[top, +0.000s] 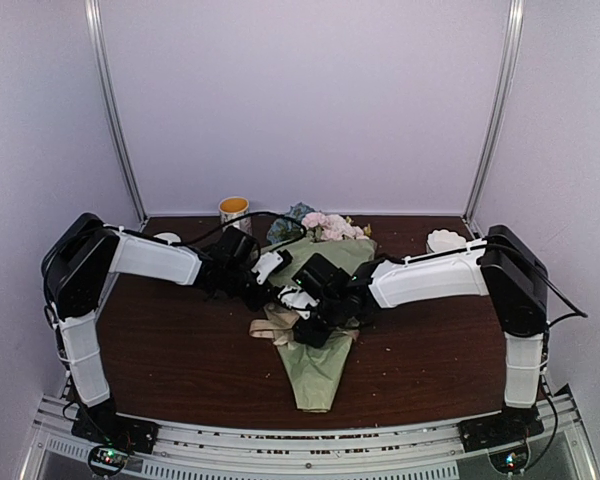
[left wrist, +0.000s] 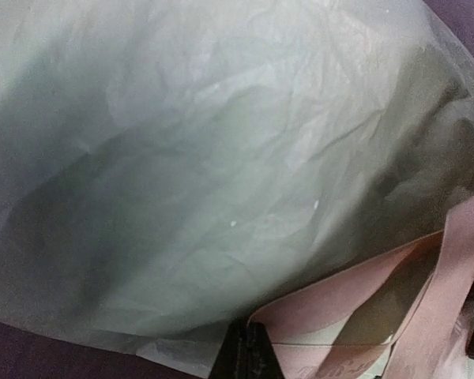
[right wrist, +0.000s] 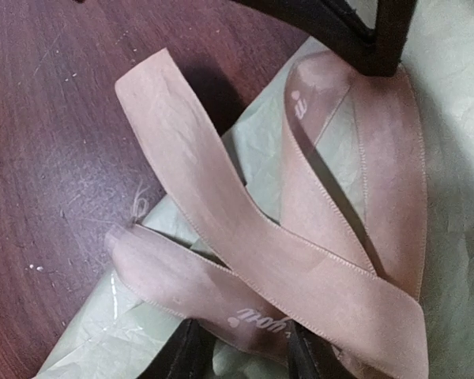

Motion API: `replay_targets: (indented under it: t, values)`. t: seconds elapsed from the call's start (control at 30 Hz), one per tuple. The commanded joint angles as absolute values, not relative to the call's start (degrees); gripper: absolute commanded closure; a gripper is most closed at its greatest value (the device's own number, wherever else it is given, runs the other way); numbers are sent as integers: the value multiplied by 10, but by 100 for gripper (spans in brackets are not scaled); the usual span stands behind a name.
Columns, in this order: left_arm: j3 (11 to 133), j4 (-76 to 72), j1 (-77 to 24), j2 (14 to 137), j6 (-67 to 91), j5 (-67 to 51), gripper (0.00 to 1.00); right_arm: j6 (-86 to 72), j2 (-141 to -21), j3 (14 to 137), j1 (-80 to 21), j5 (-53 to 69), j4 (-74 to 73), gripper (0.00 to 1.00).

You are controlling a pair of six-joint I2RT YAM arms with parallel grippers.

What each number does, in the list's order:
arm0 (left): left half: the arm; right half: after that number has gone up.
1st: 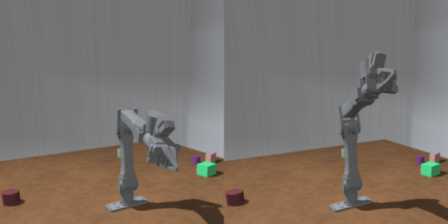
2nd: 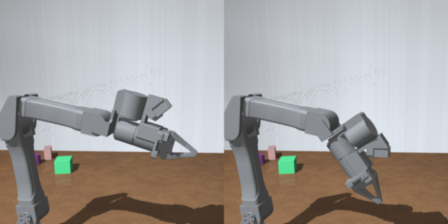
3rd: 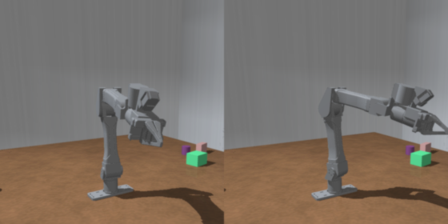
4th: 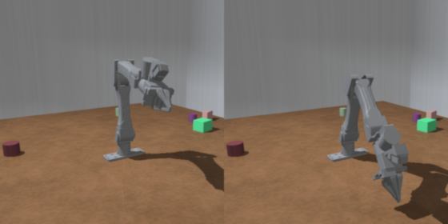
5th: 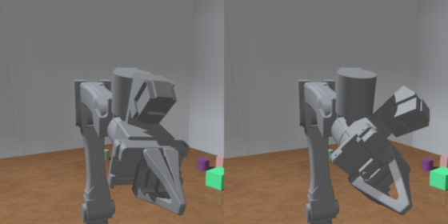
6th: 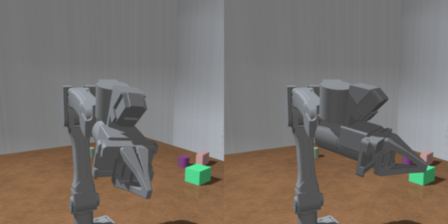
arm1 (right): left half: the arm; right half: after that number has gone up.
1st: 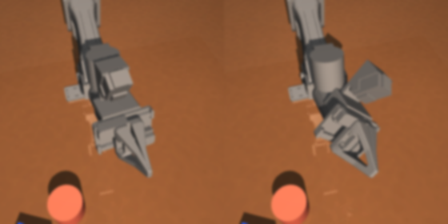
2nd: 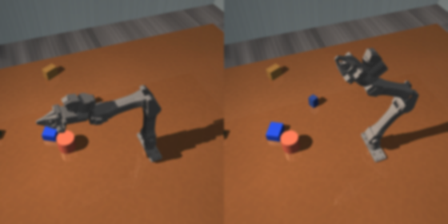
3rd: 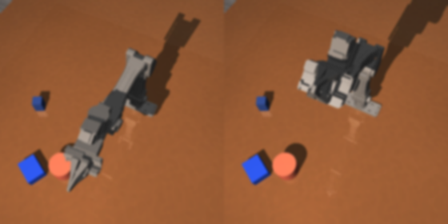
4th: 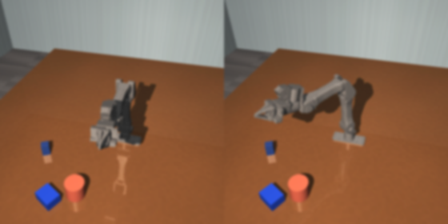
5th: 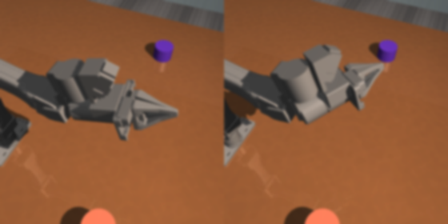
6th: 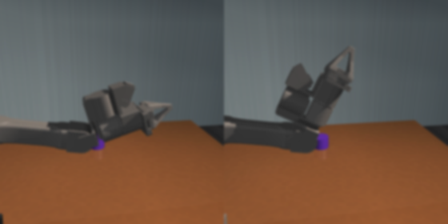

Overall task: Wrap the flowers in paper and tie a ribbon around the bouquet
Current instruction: Cross the ribbon over the folded bouquet.

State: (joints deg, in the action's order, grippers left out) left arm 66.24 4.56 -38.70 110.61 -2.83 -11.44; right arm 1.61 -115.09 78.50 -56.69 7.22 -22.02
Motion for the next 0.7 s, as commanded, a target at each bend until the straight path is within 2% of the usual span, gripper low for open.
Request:
replay_targets:
  t: [0.0,0.17,0.33,0.6,0.67]
  values:
    - [674,32,-382,1118,-20,-129,100,17,-1163,798,-561,65,-220,61]
    - [676,32,-382,1120,-21,-132,100,15,-1179,815,-561,73,-224,62]
    - [677,33,-382,1121,-21,-132,100,22,-1191,831,-558,99,-239,81]
    - [674,33,-383,1122,-23,-131,100,10,-1172,819,-557,109,-227,99]
    - [673,33,-382,1122,-23,-130,100,4,-1167,817,-555,108,-224,100]
